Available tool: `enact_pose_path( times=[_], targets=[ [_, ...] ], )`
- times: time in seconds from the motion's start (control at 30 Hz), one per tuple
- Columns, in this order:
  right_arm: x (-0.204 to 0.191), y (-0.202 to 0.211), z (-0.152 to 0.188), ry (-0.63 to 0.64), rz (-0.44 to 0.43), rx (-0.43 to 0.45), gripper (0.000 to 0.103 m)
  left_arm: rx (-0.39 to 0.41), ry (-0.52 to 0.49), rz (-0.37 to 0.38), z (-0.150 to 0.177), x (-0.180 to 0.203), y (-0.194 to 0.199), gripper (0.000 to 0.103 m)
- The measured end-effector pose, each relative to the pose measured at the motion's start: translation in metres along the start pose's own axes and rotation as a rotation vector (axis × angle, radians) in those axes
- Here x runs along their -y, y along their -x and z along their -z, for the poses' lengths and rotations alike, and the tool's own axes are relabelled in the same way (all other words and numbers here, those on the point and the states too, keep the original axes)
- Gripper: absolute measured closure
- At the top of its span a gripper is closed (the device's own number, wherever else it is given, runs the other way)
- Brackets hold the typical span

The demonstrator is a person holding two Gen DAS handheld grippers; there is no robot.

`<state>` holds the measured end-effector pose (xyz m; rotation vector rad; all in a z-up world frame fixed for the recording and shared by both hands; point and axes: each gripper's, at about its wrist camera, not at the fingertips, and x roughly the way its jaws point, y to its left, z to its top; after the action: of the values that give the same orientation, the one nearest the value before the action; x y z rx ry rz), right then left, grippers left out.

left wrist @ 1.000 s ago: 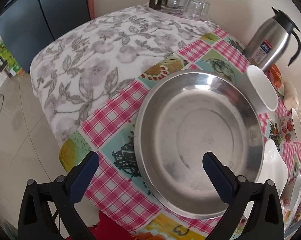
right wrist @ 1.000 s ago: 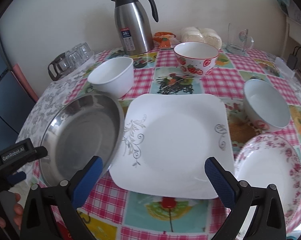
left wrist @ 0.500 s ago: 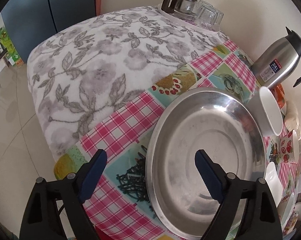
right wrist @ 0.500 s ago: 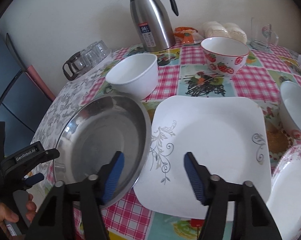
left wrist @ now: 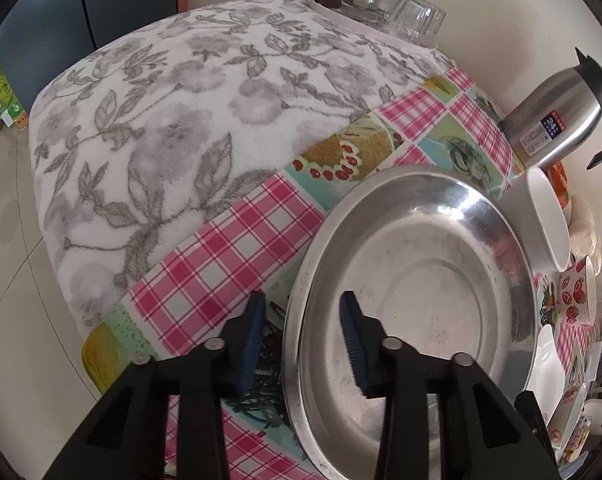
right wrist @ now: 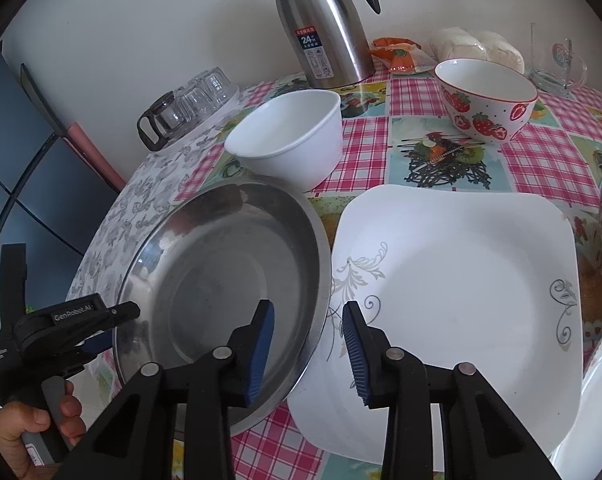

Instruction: Organize plates and bowls

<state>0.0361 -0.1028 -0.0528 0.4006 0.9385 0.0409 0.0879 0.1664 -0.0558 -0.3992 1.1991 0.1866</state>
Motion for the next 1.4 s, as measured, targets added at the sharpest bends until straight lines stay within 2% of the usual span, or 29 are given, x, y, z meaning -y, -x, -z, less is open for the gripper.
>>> enact_pose_path(
  times=[0.07, 0.17, 0.2, 0.27, 0.37, 0.7, 1.4],
  targets=[
    [-0.001, -0.001, 0.000, 0.002, -0.003, 0.000, 0.074, 0.000, -0.010, -0.005, 0.000, 0.001, -0.002, 0.074],
    [-0.002, -0.003, -0.001, 0.003, -0.004, 0.003, 0.074, 0.003, -0.018, -0.003, -0.001, 0.002, -0.003, 0.080],
    [-0.001, -0.003, -0.002, 0.001, -0.006, 0.003, 0.076, 0.006, -0.020, -0.008, -0.002, 0.003, -0.003, 0.081],
    [0.002, -0.005, -0.003, -0.010, -0.004, 0.003, 0.084, 0.010, -0.027, -0.010, -0.003, 0.003, -0.004, 0.081],
    [0.005, -0.008, -0.004, -0.028, -0.014, -0.004, 0.089, 0.015, -0.036, -0.012, -0.005, 0.004, -0.005, 0.081],
    [0.000, -0.004, -0.004, -0.007, -0.024, -0.001, 0.089, 0.014, -0.018, -0.006, -0.008, -0.005, -0.003, 0.082],
    [-0.018, 0.022, -0.007, 0.072, -0.070, 0.048, 0.089, 0.095, 0.054, 0.076, -0.012, -0.021, 0.033, 0.083]
  ],
)
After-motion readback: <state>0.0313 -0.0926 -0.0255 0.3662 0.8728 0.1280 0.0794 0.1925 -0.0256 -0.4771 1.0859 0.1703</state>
